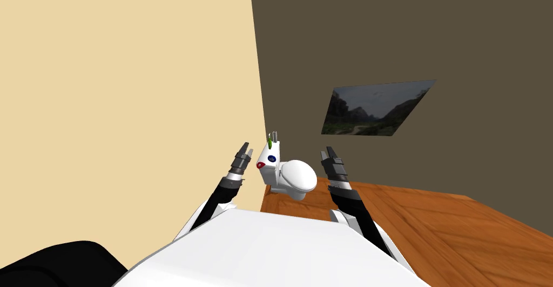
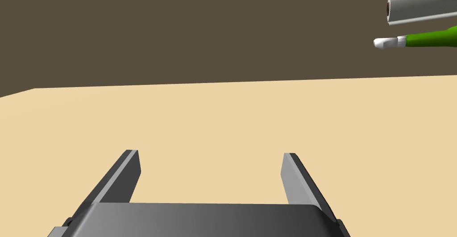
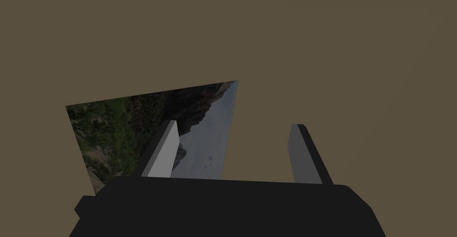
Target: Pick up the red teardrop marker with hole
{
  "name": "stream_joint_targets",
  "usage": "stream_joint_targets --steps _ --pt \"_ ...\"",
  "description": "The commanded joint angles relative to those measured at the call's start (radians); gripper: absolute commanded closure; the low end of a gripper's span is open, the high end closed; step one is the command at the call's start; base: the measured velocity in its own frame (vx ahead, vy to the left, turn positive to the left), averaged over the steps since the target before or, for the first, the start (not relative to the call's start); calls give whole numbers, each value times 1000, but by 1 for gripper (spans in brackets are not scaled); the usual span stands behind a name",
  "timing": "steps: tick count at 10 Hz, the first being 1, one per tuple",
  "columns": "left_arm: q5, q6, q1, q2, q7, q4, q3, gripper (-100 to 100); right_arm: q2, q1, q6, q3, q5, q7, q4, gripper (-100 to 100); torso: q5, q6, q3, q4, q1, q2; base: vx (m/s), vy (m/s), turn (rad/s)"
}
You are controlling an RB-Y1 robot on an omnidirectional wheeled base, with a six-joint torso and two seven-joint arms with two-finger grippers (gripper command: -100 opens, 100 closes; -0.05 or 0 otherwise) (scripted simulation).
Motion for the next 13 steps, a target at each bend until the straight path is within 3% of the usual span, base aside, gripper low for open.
stream_joint_targets --steps 1,13 --pt "8 50 6 5 10 -8 -10 -100 0 0 0 0 0 0 0 0 0 0 0 0 0 0 -34 -13 17" --pt "34 346 21 -4 45 -40 -51 -100 0 0 0 0 0 0 0 0 0 0 -2 -1 1 -4 -12 -5 7"
